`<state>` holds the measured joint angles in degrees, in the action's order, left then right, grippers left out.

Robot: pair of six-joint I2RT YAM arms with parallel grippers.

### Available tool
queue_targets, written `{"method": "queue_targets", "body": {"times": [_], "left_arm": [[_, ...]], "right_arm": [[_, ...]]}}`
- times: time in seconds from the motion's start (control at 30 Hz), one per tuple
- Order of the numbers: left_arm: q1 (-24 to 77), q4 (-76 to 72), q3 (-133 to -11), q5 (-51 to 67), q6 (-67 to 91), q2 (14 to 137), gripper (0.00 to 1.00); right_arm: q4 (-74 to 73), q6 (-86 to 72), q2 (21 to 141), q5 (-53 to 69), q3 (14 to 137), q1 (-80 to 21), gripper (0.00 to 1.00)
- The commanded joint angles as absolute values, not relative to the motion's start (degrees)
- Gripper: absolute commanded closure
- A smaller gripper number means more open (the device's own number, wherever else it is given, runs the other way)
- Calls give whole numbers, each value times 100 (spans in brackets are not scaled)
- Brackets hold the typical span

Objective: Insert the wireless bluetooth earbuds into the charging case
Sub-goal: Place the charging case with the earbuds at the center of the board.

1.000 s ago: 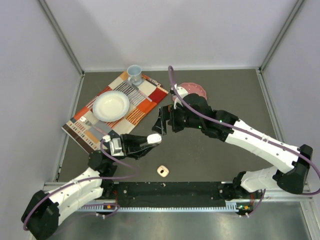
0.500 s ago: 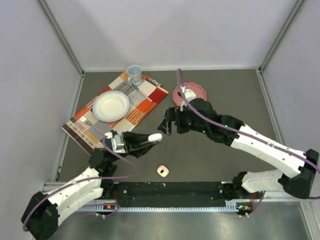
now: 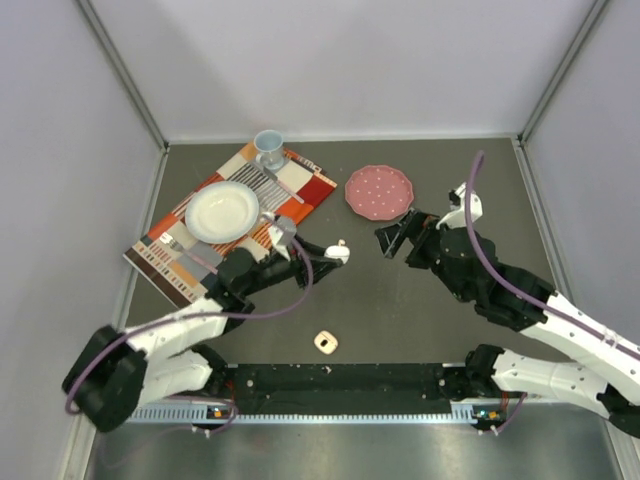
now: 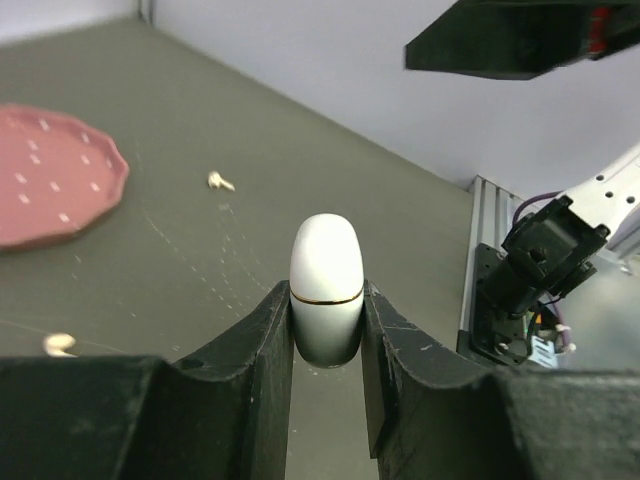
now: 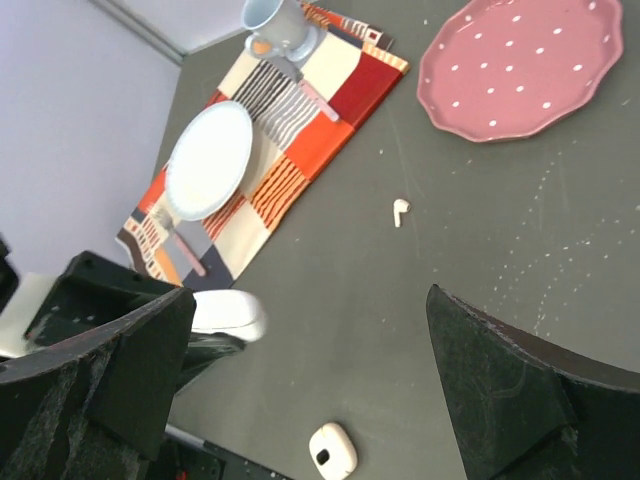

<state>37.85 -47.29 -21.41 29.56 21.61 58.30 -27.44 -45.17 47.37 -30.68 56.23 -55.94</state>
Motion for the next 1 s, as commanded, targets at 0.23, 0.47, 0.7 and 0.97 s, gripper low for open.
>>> {"method": "queue_targets", "body": {"times": [0.23,0.47,0.7,0.97], "left_arm": [[4095,-5828,-3365,2769,3893,8454,100],[4271,-5985,-3892,2250,4604,9675,100],[4403,-5741,-4367,1872,5018,10502,99],[4535,-4264,-5044,1451,4905,10881,94]], "right_arm": [[-2637,-4614,4589,-3542,5423,-5537,1],[-2637,-4763,3973,-3752,5011,-5528,1],[-2663,-4667,3604,-3867,4869,-5528,1],[-2681,-4579,3410,-3999,4834,-5528,1]]}}
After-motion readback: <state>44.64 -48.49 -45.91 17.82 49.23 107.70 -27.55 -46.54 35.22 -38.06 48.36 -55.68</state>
